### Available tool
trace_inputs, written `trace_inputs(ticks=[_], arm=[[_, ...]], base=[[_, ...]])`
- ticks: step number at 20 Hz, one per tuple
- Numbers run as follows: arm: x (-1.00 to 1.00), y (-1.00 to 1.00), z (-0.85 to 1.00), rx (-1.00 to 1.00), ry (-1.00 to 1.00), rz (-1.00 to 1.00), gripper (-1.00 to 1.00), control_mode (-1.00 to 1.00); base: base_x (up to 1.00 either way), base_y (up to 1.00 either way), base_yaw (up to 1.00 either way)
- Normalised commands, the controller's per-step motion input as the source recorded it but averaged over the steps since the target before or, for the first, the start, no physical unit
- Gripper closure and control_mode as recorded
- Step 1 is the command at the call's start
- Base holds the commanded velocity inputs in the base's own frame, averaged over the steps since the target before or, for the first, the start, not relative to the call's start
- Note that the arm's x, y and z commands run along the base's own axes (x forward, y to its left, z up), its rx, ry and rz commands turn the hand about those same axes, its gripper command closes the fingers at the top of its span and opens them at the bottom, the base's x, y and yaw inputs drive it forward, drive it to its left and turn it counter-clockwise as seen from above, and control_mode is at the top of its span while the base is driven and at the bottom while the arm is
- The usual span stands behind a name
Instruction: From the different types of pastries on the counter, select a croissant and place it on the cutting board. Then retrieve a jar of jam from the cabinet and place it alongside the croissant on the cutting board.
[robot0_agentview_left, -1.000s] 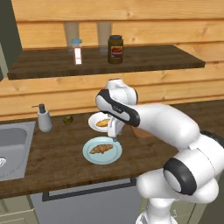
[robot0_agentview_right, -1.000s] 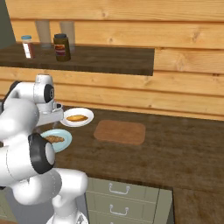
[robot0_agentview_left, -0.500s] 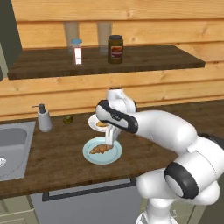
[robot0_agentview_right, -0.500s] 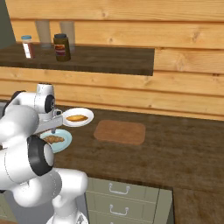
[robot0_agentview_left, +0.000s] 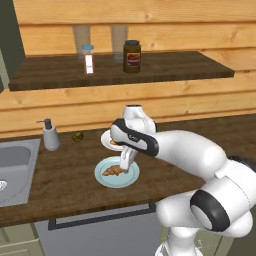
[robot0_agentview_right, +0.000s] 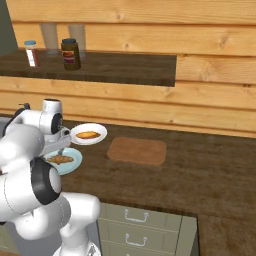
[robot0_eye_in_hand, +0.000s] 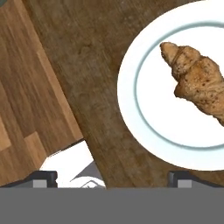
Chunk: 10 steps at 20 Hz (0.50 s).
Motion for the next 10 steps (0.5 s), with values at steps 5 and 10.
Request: trace_inputs(ticks=[5,10], arm=[[0.27,0.13,0.00,0.00,0.00,0.05,-1.00,-1.00],[0.13,0.01,-0.05,0.00,0.00,0.08,-1.00,-1.00]], base=[[0.00,0.00,0.00],[0.00,0.00,0.00]])
